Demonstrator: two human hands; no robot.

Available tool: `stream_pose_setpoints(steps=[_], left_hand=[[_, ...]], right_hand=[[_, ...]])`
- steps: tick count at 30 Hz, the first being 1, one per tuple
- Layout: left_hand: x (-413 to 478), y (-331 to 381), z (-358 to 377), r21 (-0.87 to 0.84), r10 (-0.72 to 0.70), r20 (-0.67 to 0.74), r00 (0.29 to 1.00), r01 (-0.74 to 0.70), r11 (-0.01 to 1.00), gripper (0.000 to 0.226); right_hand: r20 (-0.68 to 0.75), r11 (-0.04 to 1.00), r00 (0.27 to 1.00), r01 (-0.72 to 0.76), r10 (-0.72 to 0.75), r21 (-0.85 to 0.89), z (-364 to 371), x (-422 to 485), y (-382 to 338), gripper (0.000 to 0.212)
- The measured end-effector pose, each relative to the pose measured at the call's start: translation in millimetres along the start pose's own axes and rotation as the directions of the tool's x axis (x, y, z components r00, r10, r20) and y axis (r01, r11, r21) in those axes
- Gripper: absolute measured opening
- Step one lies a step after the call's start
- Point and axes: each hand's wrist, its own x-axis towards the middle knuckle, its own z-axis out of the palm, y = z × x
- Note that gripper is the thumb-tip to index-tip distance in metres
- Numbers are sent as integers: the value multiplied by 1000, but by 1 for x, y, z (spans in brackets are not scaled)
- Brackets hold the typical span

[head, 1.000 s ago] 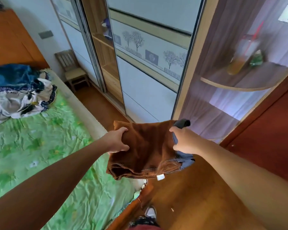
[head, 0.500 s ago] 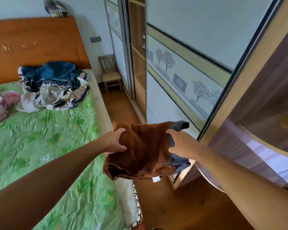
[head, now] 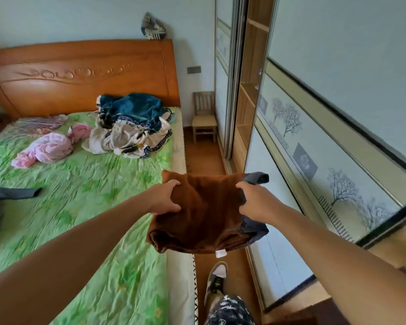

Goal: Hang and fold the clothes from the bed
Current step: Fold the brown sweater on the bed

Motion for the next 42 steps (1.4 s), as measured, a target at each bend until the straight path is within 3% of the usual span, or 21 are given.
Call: stream_pose_setpoints(steps=[6,12,20,23,27,33,36,42], left_hand=[[115,-26,-63,-5,-50,14,999,50,999,89],[239,-63,-170,43,-94,23,995,93,995,89],[341,-53,-306,83,-76,53,996,71,994,91],[357,-44,-348,34,-65,-3,998,65,997,97],[378,-30,-402,-56,-44,-104,994,38,998,82],[439,-6,-489,-53,48,-196,979,-60,997,84],[488,5,-534,-61,80,-226,971,-96,993,94],[606,48,-616,-16,255,-249,934,-267,964,70]], right_hand=[[19,999,1000,23,-24,40,-35,141,-7,66],[69,997,998,7,-12,83,-97,304,-42,74],[1,993,1000,2,-2,116,-199,406,-70,66],[-78,993,997,17,-8,116,-238,427,-78,65],[-197,997,980,26,-11,76,-286,452,-91,57],[-306,1000,952,-1,10,27,-361,507,-107,42],[-406,999,913,-30,41,34,-398,547,-108,46],[-561,983,808,-157,182,93,-463,629,-95,40]])
